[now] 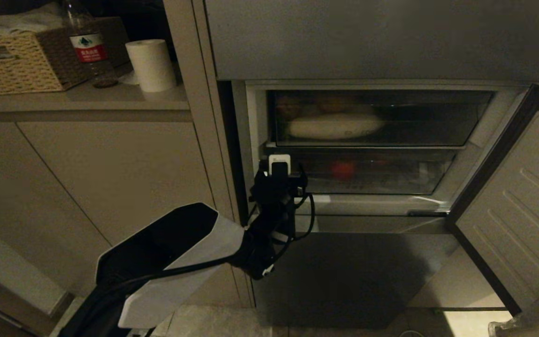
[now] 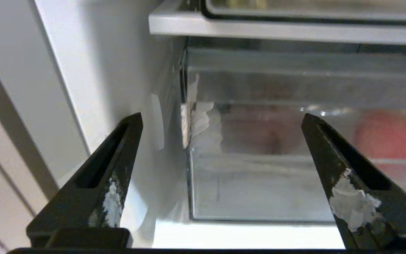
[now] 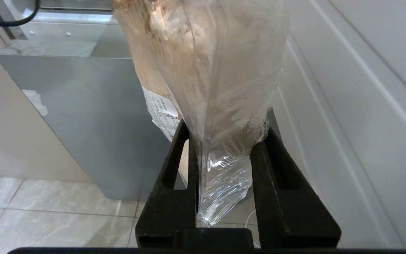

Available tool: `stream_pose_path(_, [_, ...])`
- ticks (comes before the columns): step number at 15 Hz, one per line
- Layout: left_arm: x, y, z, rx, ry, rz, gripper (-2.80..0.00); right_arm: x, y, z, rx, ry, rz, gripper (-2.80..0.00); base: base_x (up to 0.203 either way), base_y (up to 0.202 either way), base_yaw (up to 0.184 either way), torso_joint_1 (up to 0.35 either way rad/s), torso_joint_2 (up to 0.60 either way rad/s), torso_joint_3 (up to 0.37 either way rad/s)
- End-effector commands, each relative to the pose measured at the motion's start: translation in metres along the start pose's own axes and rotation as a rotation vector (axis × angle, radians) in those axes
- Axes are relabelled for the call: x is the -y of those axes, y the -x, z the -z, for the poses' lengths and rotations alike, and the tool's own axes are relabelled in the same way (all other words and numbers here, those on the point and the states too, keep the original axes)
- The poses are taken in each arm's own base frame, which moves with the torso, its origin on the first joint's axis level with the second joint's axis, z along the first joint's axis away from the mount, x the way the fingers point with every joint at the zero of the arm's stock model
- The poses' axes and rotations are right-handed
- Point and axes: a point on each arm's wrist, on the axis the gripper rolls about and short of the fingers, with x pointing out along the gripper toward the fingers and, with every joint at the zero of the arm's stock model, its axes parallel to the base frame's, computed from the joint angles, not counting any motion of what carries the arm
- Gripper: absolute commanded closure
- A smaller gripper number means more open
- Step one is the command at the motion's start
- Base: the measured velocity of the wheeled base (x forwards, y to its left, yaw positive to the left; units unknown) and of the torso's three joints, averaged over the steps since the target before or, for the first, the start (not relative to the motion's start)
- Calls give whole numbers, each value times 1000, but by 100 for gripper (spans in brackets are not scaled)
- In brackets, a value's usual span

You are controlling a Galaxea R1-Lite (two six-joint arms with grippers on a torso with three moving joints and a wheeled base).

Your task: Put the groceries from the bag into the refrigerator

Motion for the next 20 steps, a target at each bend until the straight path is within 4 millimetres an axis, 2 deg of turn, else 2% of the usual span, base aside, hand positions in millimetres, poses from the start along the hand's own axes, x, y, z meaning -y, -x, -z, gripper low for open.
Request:
stream_pose_path(1, [0,-4,6,12,7,-13,-280,0,0,0,0,0,0,0,0,0,0,0,0,0])
stream_pose_path(13, [6,-18,5,2,26,-16,-280,0,0,0,1,0,0,0,0,0,0,0,0,0])
stream_pose_path(19, [2,-21,8,-4,18,-21,-280,0,0,0,0,0,0,0,0,0,0,0,0,0])
stream_pose_path(20, [2,-21,8,-4,17,-20,0,0,0,0,1,0,0,0,0,0,0,0,0,0])
